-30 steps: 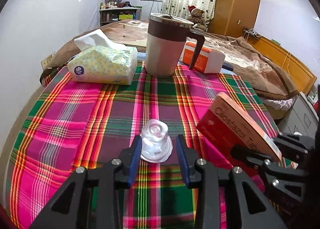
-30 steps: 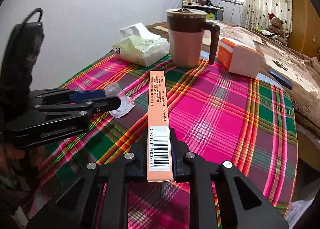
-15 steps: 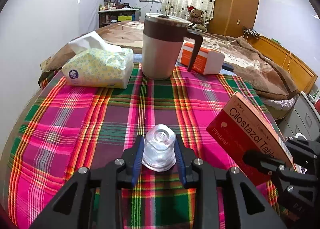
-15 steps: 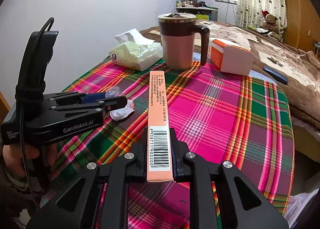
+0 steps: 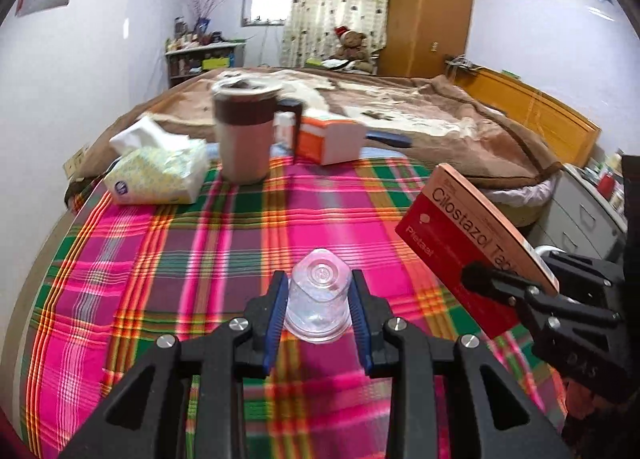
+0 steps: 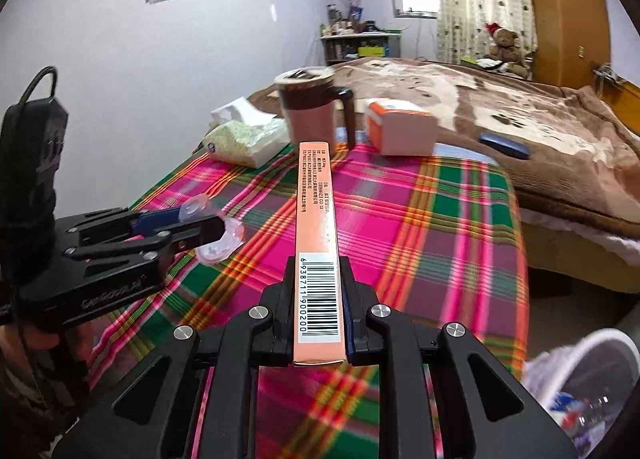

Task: Collect trash
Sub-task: 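Carry the clear cup and tablets box over the white bin and open both tools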

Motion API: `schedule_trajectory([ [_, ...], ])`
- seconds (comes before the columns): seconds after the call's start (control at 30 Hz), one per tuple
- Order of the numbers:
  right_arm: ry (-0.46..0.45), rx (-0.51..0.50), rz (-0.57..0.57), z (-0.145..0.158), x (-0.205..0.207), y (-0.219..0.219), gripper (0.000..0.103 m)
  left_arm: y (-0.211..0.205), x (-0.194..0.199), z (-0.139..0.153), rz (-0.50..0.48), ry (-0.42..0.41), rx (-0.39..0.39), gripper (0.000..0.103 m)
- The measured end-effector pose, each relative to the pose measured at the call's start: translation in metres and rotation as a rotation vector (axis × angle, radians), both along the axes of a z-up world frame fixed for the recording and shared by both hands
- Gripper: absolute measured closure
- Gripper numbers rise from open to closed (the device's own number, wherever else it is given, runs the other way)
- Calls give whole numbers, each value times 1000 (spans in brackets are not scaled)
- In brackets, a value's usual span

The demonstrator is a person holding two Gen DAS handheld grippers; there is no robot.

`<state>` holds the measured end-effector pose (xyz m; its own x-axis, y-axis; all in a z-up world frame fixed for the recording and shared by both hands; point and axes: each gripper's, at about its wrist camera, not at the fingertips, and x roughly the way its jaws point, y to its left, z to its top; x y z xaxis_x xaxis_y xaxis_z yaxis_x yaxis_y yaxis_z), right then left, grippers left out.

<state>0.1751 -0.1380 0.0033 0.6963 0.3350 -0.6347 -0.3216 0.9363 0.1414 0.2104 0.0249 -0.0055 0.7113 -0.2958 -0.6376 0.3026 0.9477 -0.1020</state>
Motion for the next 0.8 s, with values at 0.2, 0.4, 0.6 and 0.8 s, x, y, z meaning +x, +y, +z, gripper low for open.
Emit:
schedule_trajectory([
  [0.2, -37, 10, -77, 16, -29, -34, 86, -31, -27, 17, -67, -29, -7, 71],
  [0.4, -57, -2, -169, 26, -56, -69, 86, -76, -54, 29, -165, -51, -14, 71],
  [0.6, -53, -15, -281, 25, -78, -114, 85, -136, -75, 31, -288, -42, -35, 71],
  [0.8, -10, -41, -395, 13, -88, -152, 85, -188, -86, 20, -388, -3, -37, 71],
])
